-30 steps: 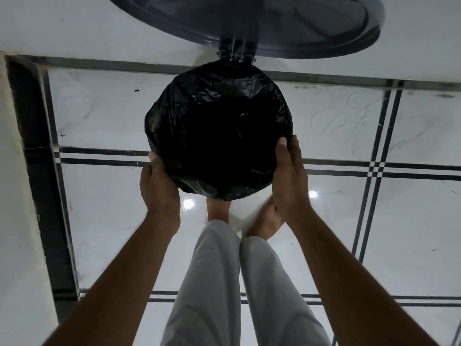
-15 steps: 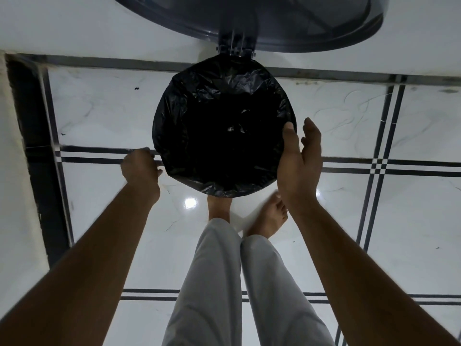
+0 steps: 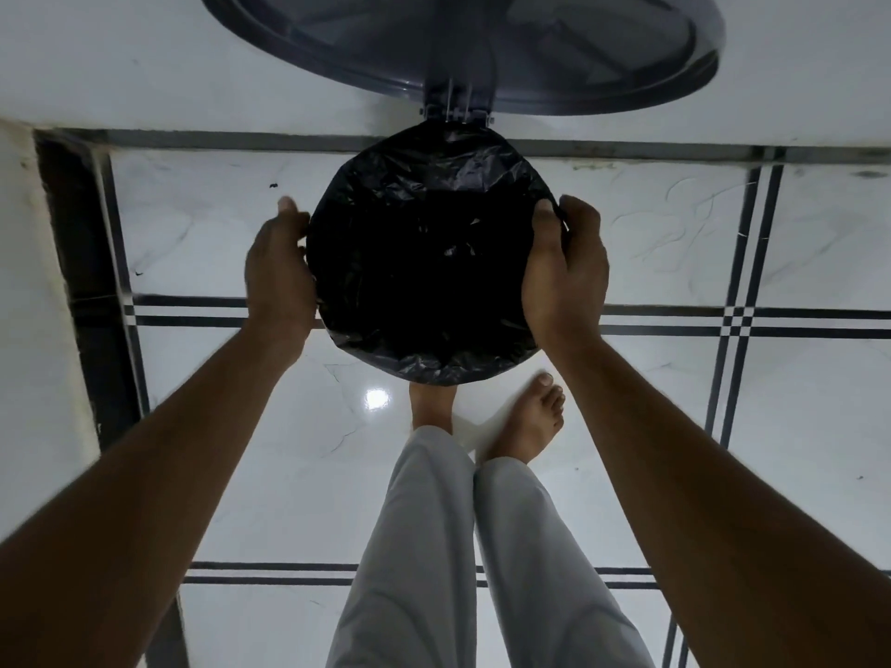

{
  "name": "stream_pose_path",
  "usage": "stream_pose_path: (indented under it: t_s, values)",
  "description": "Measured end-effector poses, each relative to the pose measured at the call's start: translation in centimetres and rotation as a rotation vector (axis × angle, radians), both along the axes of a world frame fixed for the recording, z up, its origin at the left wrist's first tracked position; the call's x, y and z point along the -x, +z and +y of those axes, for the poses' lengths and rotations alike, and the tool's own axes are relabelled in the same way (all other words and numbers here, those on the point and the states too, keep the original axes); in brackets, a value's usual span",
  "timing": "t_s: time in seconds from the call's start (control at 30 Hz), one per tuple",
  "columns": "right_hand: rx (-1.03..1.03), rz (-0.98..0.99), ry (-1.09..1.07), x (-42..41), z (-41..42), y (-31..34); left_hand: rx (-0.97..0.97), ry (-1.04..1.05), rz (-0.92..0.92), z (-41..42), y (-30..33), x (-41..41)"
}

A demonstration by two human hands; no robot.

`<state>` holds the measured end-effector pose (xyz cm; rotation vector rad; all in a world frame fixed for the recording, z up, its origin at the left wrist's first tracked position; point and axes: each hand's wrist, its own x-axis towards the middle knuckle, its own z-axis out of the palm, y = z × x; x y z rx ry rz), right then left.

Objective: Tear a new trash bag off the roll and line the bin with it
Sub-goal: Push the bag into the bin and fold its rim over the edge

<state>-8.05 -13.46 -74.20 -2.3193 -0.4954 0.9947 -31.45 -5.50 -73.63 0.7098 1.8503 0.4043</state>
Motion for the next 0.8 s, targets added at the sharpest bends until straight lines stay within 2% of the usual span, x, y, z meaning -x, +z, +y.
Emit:
stream_pose_path:
  t_s: [0.13,0.23,0.3,0.37,0.43,0.5,0.57,0.7,0.8]
  values:
    - [0.017,-0.018,0.106,0.4,1.4,-0.1,0.052,-0.188,-0.067,2.3,-0.3,-2.0]
    - [0.094,-0.023,0.123,-0.4,2.3,-0.6,0.111,-0.183,-0.015,4.5,-1.8,-2.2]
    - [0.077,-0.050,0.094,-0.9,3.0,-0.5,0.032,-0.185,0.017,5.9,-2.2,-2.5]
    - [-0.004,-0.096,0.135,-1.0,3.7,-0.4,-0.052,-0.189,-0.038,6.9,-2.3,-3.0]
    - [-0.020,-0.129,0.261,-0.8,4.3,-0.5,-0.033,-0.351,-0.083,7.4,-2.4,-3.9]
    - [0.068,-0.118,0.328,-0.6,4.9,-0.6,0.046,-0.461,-0.107,8.1,-2.3,-4.7]
    - [0.154,-0.078,0.288,-1.0,5.2,-0.9,0.134,-0.403,-0.072,8.8,-2.4,-4.5]
    - [0.113,-0.066,0.038,-1.2,3.1,0.5,0.060,-0.401,0.098,7.7,-1.5,-2.5]
    - [0.150,-0.070,-0.180,0.2,0.0,1.9,0.017,-0.152,0.246,4.3,-0.2,-1.4]
